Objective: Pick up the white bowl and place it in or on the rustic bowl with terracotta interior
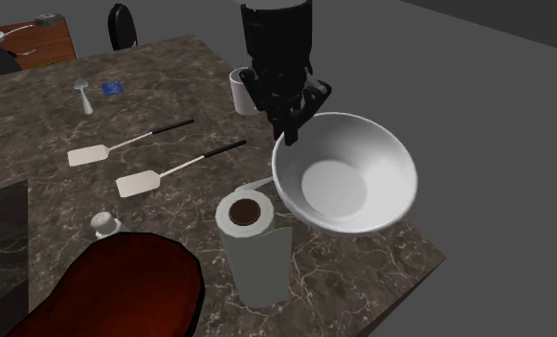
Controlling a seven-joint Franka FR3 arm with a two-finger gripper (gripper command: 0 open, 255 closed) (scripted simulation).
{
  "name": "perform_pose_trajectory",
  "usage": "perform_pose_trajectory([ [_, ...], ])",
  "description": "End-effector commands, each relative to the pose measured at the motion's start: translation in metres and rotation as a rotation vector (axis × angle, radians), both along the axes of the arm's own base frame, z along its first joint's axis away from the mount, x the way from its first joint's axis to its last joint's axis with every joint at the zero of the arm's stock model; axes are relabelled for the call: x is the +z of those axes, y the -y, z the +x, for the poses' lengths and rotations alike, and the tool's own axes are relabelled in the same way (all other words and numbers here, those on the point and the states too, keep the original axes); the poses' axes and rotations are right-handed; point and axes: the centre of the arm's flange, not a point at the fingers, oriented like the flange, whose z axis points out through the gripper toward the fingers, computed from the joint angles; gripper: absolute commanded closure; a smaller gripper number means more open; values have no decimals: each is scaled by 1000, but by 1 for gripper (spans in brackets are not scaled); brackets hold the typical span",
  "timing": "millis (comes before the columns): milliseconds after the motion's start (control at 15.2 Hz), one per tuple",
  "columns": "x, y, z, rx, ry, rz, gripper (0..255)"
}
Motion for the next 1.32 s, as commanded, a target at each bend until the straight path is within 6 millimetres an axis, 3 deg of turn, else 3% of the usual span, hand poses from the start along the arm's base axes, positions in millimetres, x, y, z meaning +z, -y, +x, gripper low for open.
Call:
perform_pose_trajectory([
  [0, 11, 0, 0, 0, 0, 0, 255],
  [462, 45, 0, 0, 0, 0, 0, 255],
  [1254, 64, -54, -147, 0, 0, 0, 255],
])
